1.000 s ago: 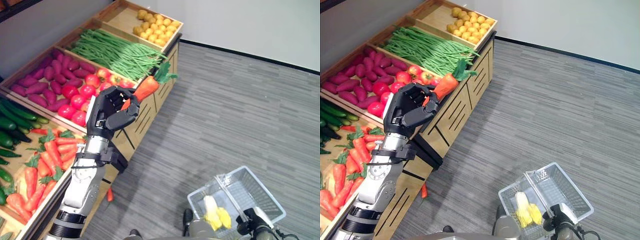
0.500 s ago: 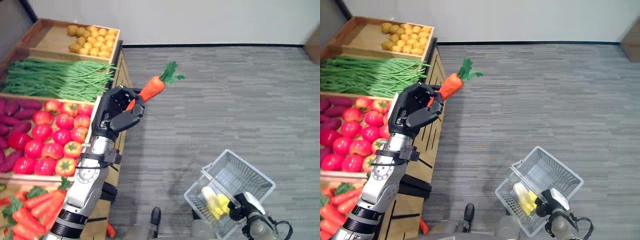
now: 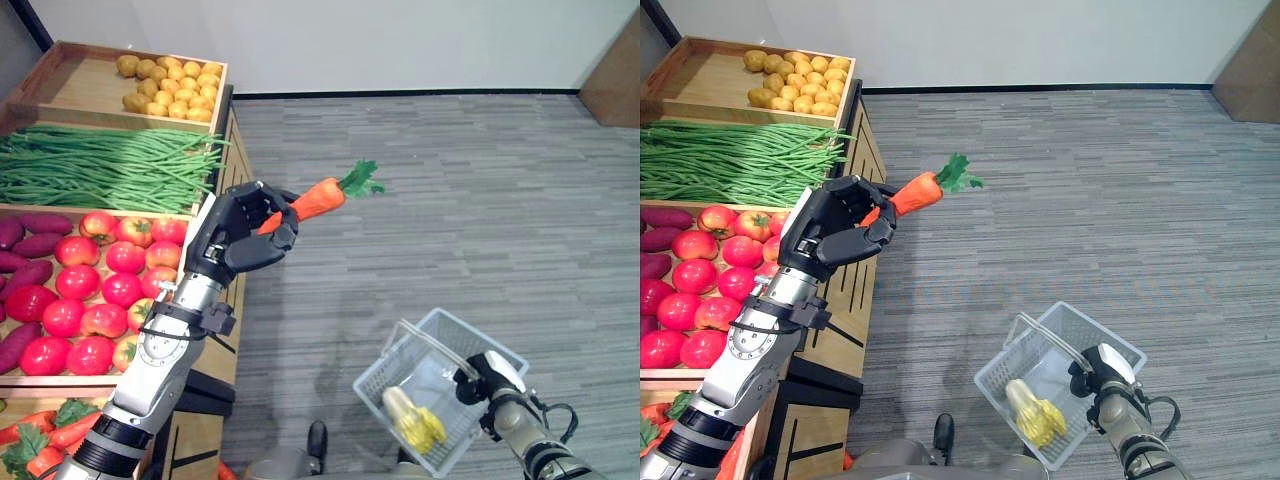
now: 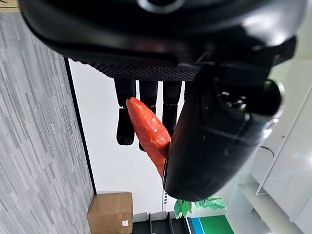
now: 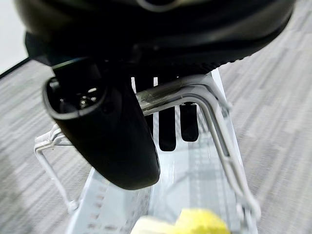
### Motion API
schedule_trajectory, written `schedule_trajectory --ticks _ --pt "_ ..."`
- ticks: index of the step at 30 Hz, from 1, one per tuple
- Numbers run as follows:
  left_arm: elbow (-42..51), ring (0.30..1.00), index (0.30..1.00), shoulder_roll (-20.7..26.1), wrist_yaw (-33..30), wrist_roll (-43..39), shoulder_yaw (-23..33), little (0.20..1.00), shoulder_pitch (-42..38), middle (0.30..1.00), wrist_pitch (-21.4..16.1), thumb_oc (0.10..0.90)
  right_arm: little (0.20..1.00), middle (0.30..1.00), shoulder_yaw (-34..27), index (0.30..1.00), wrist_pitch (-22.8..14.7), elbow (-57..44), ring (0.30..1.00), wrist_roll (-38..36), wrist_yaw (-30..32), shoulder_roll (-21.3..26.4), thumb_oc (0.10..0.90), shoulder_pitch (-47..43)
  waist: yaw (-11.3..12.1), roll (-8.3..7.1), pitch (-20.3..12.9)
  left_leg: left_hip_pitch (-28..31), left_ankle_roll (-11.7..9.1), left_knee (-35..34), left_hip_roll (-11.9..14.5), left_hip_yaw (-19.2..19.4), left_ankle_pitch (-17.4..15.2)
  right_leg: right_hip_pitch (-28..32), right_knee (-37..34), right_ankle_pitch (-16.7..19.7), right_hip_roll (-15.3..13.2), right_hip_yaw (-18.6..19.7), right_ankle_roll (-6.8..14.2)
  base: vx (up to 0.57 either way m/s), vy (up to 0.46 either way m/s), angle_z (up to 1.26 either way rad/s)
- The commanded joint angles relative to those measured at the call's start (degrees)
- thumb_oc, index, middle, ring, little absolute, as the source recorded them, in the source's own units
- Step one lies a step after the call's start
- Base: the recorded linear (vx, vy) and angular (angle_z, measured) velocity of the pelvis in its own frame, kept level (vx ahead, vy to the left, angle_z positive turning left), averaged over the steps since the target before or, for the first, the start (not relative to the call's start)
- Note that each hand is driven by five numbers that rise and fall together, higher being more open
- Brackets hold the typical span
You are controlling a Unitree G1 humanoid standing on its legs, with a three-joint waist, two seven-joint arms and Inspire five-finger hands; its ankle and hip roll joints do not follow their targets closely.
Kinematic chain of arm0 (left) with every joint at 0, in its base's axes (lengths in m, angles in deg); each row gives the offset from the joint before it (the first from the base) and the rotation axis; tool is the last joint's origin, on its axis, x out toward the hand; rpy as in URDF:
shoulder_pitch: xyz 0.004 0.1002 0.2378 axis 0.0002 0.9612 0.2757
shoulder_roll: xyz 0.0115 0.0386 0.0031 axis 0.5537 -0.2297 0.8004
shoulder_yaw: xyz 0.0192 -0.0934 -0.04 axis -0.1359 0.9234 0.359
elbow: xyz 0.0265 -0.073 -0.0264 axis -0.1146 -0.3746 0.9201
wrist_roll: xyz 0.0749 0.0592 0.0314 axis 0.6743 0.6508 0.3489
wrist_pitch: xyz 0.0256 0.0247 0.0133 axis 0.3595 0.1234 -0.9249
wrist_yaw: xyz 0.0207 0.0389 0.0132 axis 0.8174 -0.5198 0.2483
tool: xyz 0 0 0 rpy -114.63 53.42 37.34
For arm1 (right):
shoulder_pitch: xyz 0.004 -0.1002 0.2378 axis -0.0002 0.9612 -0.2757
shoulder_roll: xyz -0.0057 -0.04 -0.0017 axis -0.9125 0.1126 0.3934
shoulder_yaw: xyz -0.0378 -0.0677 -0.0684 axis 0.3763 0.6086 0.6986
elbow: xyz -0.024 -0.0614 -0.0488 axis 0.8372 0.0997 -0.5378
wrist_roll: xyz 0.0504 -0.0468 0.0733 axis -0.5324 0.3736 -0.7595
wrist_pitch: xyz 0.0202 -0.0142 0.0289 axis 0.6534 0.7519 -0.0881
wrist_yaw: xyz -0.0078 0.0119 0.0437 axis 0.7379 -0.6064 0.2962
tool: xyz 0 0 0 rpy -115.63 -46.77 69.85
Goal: Get the vegetables into the basket
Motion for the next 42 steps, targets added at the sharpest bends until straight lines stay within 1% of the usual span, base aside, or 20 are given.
schedule_trajectory --ticks 1,4,5,9,10,13,17,21,22,23,25,26,28,33,34,35,36,37,41,42 --pt "6.5 0.3 0.3 -1.5 1.6 -1.0 0.8 0.3 -2.8 0.3 -4.6 0.4 0.3 0.3 0.8 0.3 -2.8 -5.9 0.3 -1.0 3.0 6.7 0.4 -7.8 -1.1 -0.98 -6.1 -1.7 -6.4 0.8 8.5 -0.5 -2.2 -4.0 3.0 0.8 2.3 -0.5 0.3 0.03 -0.123 -0.08" --pt "5.4 0.3 0.3 -0.4 2.8 -0.3 -0.4 0.3 -2.9 0.3 -4.3 0.4 0.3 0.3 2.1 0.3 -3.8 -11.9 0.3 -1.6 2.1 8.5 0.4 -8.9 -1.6 -0.67 -6.5 -1.1 -7.1 -0.1 9.5 -0.8 -1.7 -3.1 1.6 0.6 3.1 -0.8 0.1 0.02 -0.118 -0.07" --pt "4.6 0.3 0.3 0.4 3.4 0.5 -1.3 0.3 -3.2 0.3 -4.2 0.4 0.3 0.3 3.1 0.3 -4.7 -16.2 0.3 -1.7 1.3 9.9 0.4 -9.7 -1.9 -0.43 -6.8 -0.9 -7.6 -0.6 10.1 -0.8 -1.4 -2.6 0.6 0.5 3.6 -0.9 -0.1 0.01 -0.099 -0.02" --pt "3.8 0.3 0.3 1.3 3.9 1.2 -2.6 0.3 -3.9 0.3 -4.0 0.4 0.3 0.3 3.8 0.3 -5.4 -19.0 0.3 -2.3 0.9 11.3 0.4 -10.9 -2.2 0.06 -7.1 -0.7 -8.0 -0.9 10.7 -0.7 -1.2 -2.4 0.3 0.2 4.1 -0.6 -0.2 0.0 -0.062 -0.03" --pt "2.9 0.3 0.3 3.6 4.6 3.2 -4.2 0.3 -4.6 0.3 -4.1 0.4 0.3 0.3 5.2 0.3 -6.4 -22.9 0.3 -3.8 -0.1 12.5 0.4 -13.3 -2.6 0.64 -7.5 -0.5 -8.4 -0.9 11.4 -0.3 -1.1 -2.5 0.3 -0.2 4.7 -0.1 -0.3 0.0 -0.058 -0.03" --pt "2.6 0.3 0.3 4.5 5.1 3.9 -5.1 0.3 -5.0 0.3 -4.0 0.4 0.3 0.3 5.6 0.3 -6.6 -23.6 0.3 -4.9 -0.3 12.7 0.4 -14.8 -2.7 0.97 -7.7 -0.3 -8.5 -0.9 11.7 -0.1 -1.1 -2.4 0.3 -0.3 5.0 0.2 -0.4 0.01 -0.042 -0.04" --pt "1.9 0.3 0.3 6.9 6.1 5.4 -8.1 0.3 -6.2 0.3 -3.7 0.4 0.3 0.3 7.3 0.3 -7.0 -24.7 0.3 -6.9 -0.8 13.0 0.4 -18.5 -2.9 1.44 -7.9 0.1 -8.8 -0.9 12.2 0.4 -1.2 -2.3 0.3 -0.4 5.4 1.0 -0.6 0.0 -0.029 -0.04" --pt "0.6 0.3 0.3 9.1 7.2 6.7 -12.4 0.3 -8.3 0.3 -3.1 0.4 0.3 0.3 8.8 0.3 -7.2 -25.6 0.3 -8.7 -1.2 13.1 0.4 -21.5 -3.4 1.76 -8.2 0.6 -9.0 -0.9 12.5 0.7 -1.3 -2.0 0.3 -0.5 5.7 1.4 -0.6 0.01 -0.013 -0.03" --pt "0.5 0.3 0.3 9.0 7.2 6.7 -12.4 0.3 -8.4 0.3 -3.1 0.4 0.3 0.3 8.8 0.3 -7.2 -25.6 0.3 -8.7 -1.2 13.1 0.4 -21.6 -3.3 1.76 -8.2 0.6 -9.0 -0.9 12.5 0.7 -1.4 -2.0 0.3 -0.5 5.7 1.5 -0.6 0.01 -0.016 -0.05" --pt "-1.2 0.3 0.3 9.3 7.0 8.5 -15.0 0.3 -10.3 0.3 -3.0 0.4 0.3 0.3 9.5 0.3 -7.4 -26.3 0.3 -10.1 -1.5 12.6 0.4 -22.9 -3.6 1.78 -8.5 0.8 -9.0 -0.9 12.6 0.9 -1.4 -2.0 0.3 -0.5 5.9 1.9 -0.7 0.01 -0.014 -0.09" --pt "-2.7 0.3 0.3 9.5 6.4 10.3 -16.1 0.3 -11.5 0.3 -3.1 0.4 0.3 0.3 10.3 0.3 -7.4 -27.1 0.3 -10.1 -2.0 12.9 0.4 -23.5 -3.8 1.79 -8.6 0.8 -9.1 -0.9 12.7 1.1 -1.5 -2.0 0.3 -0.6 6.0 2.0 -0.7 0.01 -0.016 -0.11" --pt "-5.0 0.3 0.3 9.0 6.0 12.4 -17.9 0.3 -12.8 0.3 -2.7 0.4 0.3 0.3 11.3 0.3 -7.3 -27.7 0.3 -10.1 -2.3 13.0 0.4 -24.4 -3.9 1.78 -8.8 0.9 -9.1 -0.9 12.7 1.2 -1.5 -2.0 0.3 -0.6 6.0 2.1 -0.7 0.01 -0.011 -0.11" --pt "-6.0 0.3 0.3 8.8 5.5 13.7 -18.5 0.3 -13.5 0.3 -2.7 0.4 0.3 0.3 11.5 0.3 -7.3 -28.1 0.3 -10.4 -2.5 13.1 0.4 -24.8 -4.0 1.83 -8.8 1.0 -9.2 -0.9 12.8 1.2 -1.5 -2.0 0.3 -0.6 6.1 2.2 -0.7 0.0 -0.006 -0.09" --pt "-12.7 0.3 0.3 7.3 3.4 20.4 -20.8 0.3 -15.9 0.3 -2.2 0.4 0.3 0.3 11.9 0.3 -7.6 -29.8 0.3 -12.9 -2.8 10.9 0.4 -26.0 -4.5 1.92 -9.3 1.2 -9.2 -0.9 12.9 1.7 -1.7 -2.0 0.3 -0.6 6.1 2.7 -0.6 0.0 0.0 -0.05" --pt "-14.9 0.3 0.3 6.8 2.1 23.4 -20.8 0.3 -16.5 0.3 -2.0 0.4 0.3 0.3 11.5 0.3 -7.8 -31.7 0.3 -14.3 -3.1 9.8 0.4 -25.7 -4.7 1.94 -9.4 1.2 -9.2 -0.9 12.9 1.8 -1.7 -1.9 0.3 -0.5 6.1 2.8 -0.6 0.0 0.006 -0.06" --pt "-15.0 0.3 0.3 6.8 2.0 23.5 -20.9 0.3 -16.5 0.3 -2.1 0.4 0.3 0.3 11.5 0.3 -7.7 -31.8 0.3 -14.3 -3.2 9.9 0.4 -25.6 -4.7 1.94 -9.4 1.3 -9.2 -0.9 12.9 1.8 -1.7 -1.9 0.3 -0.5 6.1 2.8 -0.6 0.0 0.011 -0.06" --pt "-17.7 0.3 0.3 5.7 0.7 26.4 -20.9 0.3 -17.0 0.3 -1.6 0.4 0.3 0.3 11.7 0.3 -8.2 -34.3 0.3 -15.9 -3.7 9.0 0.4 -24.9 -5.0 1.97 -9.6 1.4 -9.2 -0.9 12.9 2.0 -1.8 -1.9 0.3 -0.5 6.1 3.0 -0.5 0.0 0.009 -0.06" --pt "-17.7 0.3 0.3 5.7 0.6 26.4 -21.0 0.3 -17.1 0.3 -1.7 0.4 0.3 0.3 11.7 0.3 -8.2 -34.3 0.3 -15.9 -3.8 9.1 0.4 -24.9 -5.0 1.99 -9.6 1.4 -9.2 -0.9 12.9 2.0 -1.8 -1.9 0.3 -0.5 6.1 3.0 -0.5 0.0 0.0 0.0" --pt "-23.5 0.3 0.3 3.0 -1.4 31.9 -20.1 0.3 -17.1 0.3 0.1 0.4 0.3 0.3 11.4 0.3 -8.6 -39.5 0.3 -17.9 -5.1 7.7 0.4 -23.3 -5.4 2.02 -9.8 1.6 -9.2 -0.9 12.8 2.2 -1.8 -1.8 0.3 -0.4 5.9 3.1 -0.4 0.0 0.0 0.0" --pt "-25.9 0.3 0.3 2.0 -2.1 34.8 -19.5 0.3 -17.3 0.3 0.8 0.4 0.3 0.3 12.0 0.3 -8.8 -42.1 0.3 -18.4 -6.0 6.8 0.4 -22.6 -5.5 1.98 -9.9 1.6 -9.2 -0.9 12.8 2.4 -1.9 -1.9 0.3 -0.4 5.9 3.1 -0.4 0.0 0.0 0.0"
